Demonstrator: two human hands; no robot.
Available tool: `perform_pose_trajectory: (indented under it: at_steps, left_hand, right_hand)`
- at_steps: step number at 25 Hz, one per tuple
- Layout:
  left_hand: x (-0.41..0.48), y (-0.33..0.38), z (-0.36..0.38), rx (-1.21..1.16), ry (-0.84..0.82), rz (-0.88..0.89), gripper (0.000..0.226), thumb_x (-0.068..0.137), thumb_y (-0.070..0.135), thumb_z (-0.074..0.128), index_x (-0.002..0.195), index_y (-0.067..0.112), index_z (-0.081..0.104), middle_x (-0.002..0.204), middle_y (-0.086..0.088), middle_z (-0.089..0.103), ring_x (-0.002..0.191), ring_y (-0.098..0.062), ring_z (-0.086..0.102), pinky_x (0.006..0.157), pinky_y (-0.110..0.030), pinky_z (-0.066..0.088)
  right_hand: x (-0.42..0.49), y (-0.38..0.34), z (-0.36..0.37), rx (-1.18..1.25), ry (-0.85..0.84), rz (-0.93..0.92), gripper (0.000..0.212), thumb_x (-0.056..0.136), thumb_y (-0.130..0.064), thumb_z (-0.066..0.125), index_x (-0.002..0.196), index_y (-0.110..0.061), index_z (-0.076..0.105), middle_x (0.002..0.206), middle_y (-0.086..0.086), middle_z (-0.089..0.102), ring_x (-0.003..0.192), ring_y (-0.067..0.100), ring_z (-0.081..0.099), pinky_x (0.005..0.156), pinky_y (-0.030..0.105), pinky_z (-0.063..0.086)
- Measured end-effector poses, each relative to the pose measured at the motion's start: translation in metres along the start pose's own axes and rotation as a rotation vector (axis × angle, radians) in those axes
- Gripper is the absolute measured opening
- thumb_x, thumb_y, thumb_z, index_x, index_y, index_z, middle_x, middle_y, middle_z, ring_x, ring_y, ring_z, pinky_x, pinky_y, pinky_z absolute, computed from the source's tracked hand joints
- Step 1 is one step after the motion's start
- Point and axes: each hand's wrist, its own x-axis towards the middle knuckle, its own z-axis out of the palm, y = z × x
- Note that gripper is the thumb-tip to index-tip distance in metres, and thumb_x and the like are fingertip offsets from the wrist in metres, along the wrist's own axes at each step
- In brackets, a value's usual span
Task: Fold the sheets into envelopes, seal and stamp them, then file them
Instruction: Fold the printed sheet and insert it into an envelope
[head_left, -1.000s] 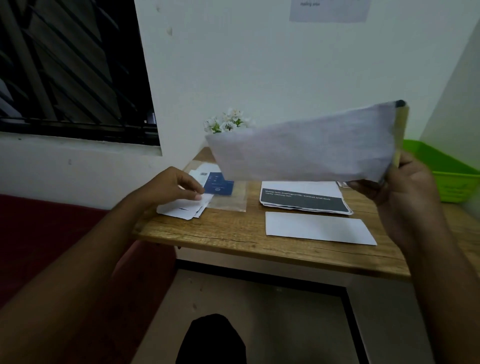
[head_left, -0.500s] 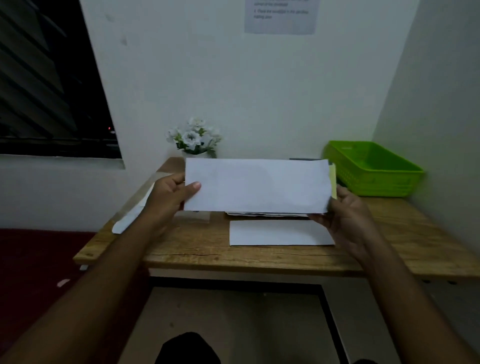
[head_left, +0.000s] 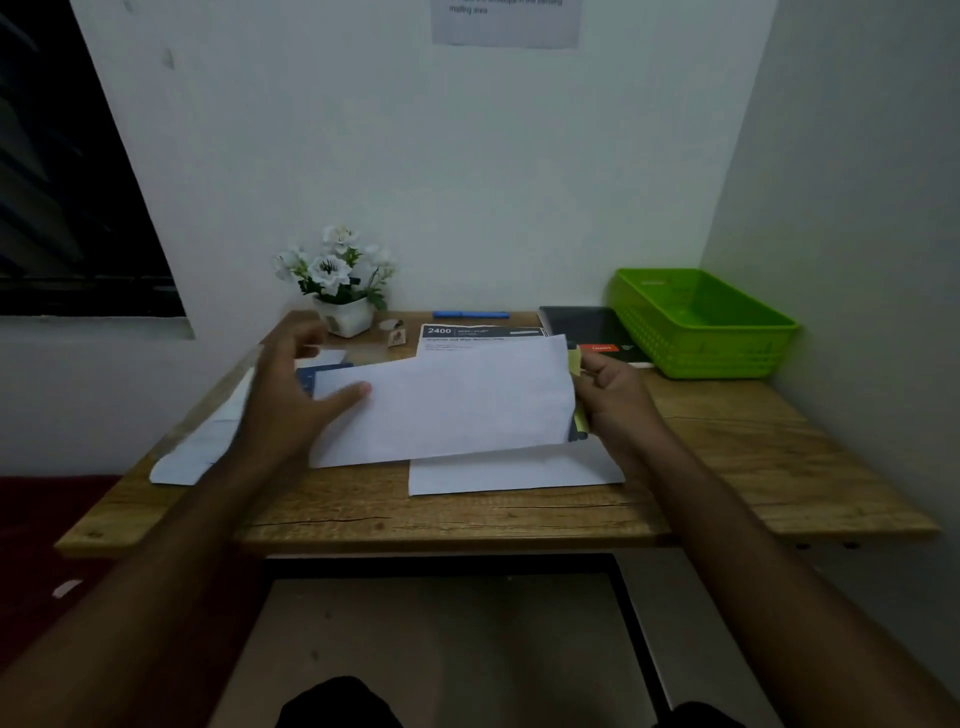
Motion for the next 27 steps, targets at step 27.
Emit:
perform_pose_trajectory:
  at_steps: [27]
  left_hand:
    - [0.001,0.047,0.062,0.675,-0.416,0.676,0.106,0.062,0.076,0.058,0.145,0.018,0.027,0.141,-0.002,0.042,0.128,-0.020,0.037,0.108,-0.044,0.023]
  right_hand:
    - [0.013,0.026,0.009,-0.216,0.033,0.023,0.012,0.081,-0.008,0.074,0.088,-0.017,0.069,0.070,-0.003,0.074,0.059,0.010,0.070,0.049,0.023,0.055]
